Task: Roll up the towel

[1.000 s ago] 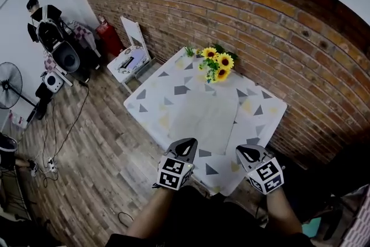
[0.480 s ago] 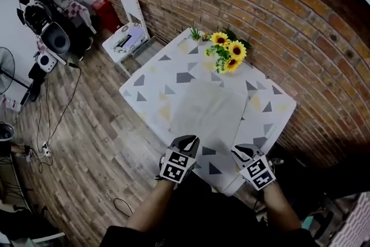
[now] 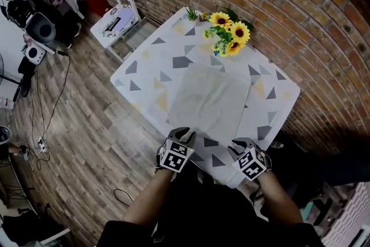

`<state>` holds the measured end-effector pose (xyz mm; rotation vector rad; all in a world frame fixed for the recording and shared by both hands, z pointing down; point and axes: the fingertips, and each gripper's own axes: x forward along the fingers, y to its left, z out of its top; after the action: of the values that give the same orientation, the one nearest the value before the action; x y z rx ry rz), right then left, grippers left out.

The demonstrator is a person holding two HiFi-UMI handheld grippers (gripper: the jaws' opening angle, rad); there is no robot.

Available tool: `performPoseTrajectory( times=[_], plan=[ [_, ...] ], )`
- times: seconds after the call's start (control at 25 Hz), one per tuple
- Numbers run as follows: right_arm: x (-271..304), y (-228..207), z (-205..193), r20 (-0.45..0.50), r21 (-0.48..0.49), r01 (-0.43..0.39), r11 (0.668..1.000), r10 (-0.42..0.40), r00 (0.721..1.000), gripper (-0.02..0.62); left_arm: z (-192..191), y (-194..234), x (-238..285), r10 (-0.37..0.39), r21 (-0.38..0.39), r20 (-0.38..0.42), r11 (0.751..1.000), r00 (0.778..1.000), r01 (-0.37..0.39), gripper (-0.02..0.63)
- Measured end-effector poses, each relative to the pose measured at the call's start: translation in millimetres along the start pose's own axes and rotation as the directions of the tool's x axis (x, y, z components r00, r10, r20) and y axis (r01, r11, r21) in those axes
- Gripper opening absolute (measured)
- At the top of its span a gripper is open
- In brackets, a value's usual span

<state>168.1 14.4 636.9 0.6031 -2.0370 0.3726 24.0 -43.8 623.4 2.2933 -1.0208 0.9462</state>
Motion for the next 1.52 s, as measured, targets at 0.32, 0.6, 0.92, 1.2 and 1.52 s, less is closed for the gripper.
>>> performPoseTrajectory(
  times=[0.32, 0.6, 0.92, 1.2, 1.52],
  plan=[
    [22, -3, -12, -0.113, 0.004, 0.054, 0.999, -0.053, 0.992, 0.107, -22, 4, 13, -0.042, 0.023, -0.088, 0.999, 0.995, 0.044, 0.126],
    [24, 3, -9, -0.151, 0.044, 0.09, 0.995, -0.082, 0.985, 0.077, -26, 22, 20, -0.059, 0.078, -0.126, 0.995, 0.99, 0.069, 0.126],
    [37, 36, 28, -0.125, 0.097, 0.062, 0.993, -0.05, 0.991, 0.048, -15, 71, 24, -0.072, 0.151, -0.115, 0.985, 0.991, 0.089, 0.126],
    [36, 53, 68, -0.069, 0.042, 0.052, 0.998, -0.05, 0.996, 0.043, 6, 84, 3, -0.116, 0.21, -0.064, 0.969, 0.991, 0.127, 0.146],
    [23, 64, 77, -0.01, -0.002, 0.011, 1.0, -0.011, 1.0, 0.043, -11, -21, -25, -0.269, 0.47, -0.121, 0.832, 0.956, 0.294, 0.155]
  ],
)
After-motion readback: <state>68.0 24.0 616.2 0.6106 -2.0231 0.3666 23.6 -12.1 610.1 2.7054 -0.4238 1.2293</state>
